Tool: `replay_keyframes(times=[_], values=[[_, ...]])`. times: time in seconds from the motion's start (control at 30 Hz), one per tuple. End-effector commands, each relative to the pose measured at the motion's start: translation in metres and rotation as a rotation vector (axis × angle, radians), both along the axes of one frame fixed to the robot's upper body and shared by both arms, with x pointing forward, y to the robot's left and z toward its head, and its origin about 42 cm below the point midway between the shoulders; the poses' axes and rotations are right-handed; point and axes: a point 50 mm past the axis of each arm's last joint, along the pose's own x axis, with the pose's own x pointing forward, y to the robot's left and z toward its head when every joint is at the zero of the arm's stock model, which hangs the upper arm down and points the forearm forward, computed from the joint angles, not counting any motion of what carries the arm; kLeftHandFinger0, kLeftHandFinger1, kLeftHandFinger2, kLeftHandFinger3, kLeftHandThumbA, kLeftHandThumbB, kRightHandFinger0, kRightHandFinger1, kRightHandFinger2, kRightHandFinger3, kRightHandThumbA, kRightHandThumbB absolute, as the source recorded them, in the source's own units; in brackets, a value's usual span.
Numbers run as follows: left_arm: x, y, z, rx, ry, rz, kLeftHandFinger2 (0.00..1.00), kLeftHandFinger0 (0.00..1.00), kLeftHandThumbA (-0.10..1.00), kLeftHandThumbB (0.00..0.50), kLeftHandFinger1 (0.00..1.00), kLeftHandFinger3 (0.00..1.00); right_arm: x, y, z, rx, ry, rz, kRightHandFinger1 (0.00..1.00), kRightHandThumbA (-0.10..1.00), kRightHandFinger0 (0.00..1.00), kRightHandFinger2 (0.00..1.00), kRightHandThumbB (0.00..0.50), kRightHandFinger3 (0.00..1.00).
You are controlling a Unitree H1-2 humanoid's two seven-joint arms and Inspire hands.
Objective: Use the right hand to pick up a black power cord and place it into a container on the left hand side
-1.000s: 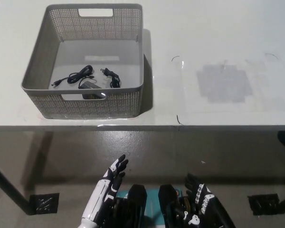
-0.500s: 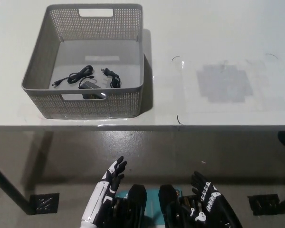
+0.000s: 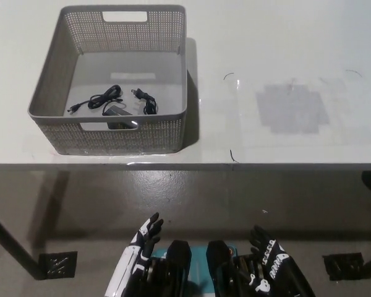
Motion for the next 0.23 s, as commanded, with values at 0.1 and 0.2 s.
replay_keyframes(times=[0.1,0.2], values=[[0.0086,-0.0069,0.0133,-0.037,-0.075,0.017,1.0,1.0,1.0,0.141,1.0,1.0,0.012,-0.0049,0.0214,0.031,-0.107,0.006,1.0,1.0,1.0,1.0,0.309,1.0],[0.0053,-0.0067,0.0134,-0.043,-0.069,0.02,1.0,1.0,1.0,0.146,1.0,1.0,0.0117,-0.0047,0.0211,0.026,-0.106,0.012,1.0,1.0,1.0,1.0,0.342,1.0]])
